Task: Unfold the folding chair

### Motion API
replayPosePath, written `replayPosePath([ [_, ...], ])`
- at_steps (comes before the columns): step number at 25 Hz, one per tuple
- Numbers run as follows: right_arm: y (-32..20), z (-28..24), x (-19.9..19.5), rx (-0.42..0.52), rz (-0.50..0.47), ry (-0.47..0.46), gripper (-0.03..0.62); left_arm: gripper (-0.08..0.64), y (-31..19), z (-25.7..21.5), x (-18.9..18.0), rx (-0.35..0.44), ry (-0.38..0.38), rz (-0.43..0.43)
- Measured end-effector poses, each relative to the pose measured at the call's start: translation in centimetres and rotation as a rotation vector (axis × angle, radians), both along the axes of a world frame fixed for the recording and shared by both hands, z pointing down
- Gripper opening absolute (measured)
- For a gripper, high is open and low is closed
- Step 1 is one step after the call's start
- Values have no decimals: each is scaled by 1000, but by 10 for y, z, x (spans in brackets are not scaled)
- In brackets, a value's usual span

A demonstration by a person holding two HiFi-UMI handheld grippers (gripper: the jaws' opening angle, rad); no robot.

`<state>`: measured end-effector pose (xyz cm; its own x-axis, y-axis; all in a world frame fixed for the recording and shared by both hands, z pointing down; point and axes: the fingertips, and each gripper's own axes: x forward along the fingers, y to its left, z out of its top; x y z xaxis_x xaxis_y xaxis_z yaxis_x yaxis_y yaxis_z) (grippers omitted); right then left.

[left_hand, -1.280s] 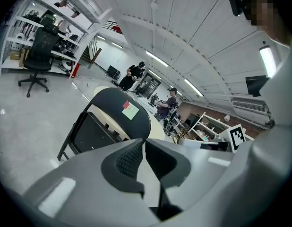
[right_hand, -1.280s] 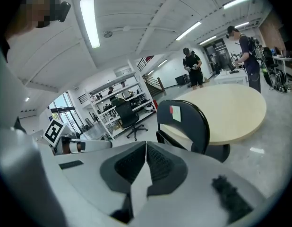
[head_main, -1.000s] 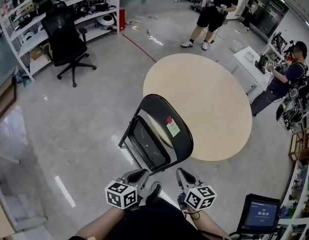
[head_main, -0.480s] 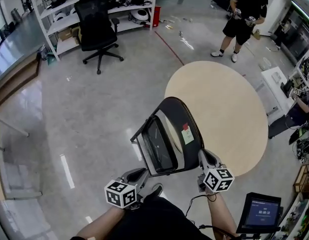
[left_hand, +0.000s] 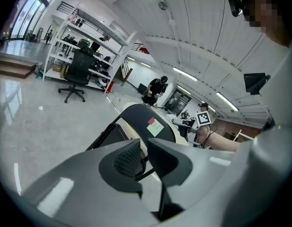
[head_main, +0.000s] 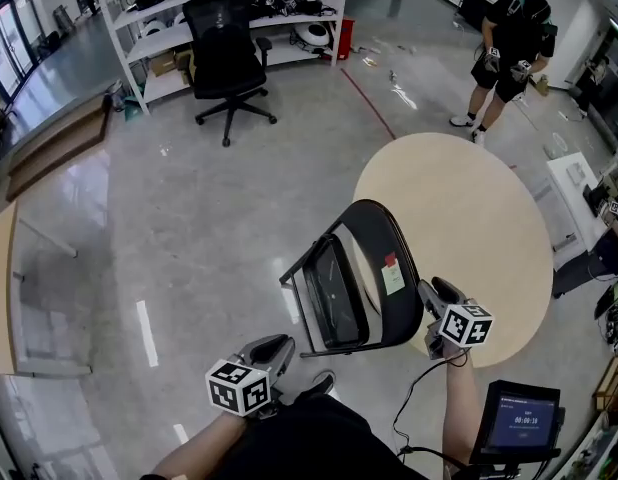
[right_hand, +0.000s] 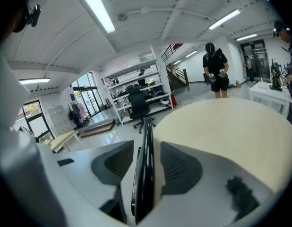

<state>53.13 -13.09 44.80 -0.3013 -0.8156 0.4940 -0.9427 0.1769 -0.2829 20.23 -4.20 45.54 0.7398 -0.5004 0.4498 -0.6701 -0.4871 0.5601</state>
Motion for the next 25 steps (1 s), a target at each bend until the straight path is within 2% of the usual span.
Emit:
replayPosePath([
  [4,-7,16,5,-40,-10,-17,214,51,-1,-4,-9,3,-15,-15],
  [8,-9,35,8,-80,-7,-35,216,51,1,-5,-10,1,-19,-14],
  [13,-5,40,8,-92,7,-124,218,51,0,-8,-14,-1,-18,-12],
  [17,-1,49,4,-126,-24,-108,218,51,1,-7,-14,-6,-15,-6],
  [21,-1,57,3,-155,-24,-137,217,51,1,-7,-13,-5,-16,2],
  [25,5,64,-13,-201,-100,-69,218,51,3,-10,-17,-7,-15,-3],
])
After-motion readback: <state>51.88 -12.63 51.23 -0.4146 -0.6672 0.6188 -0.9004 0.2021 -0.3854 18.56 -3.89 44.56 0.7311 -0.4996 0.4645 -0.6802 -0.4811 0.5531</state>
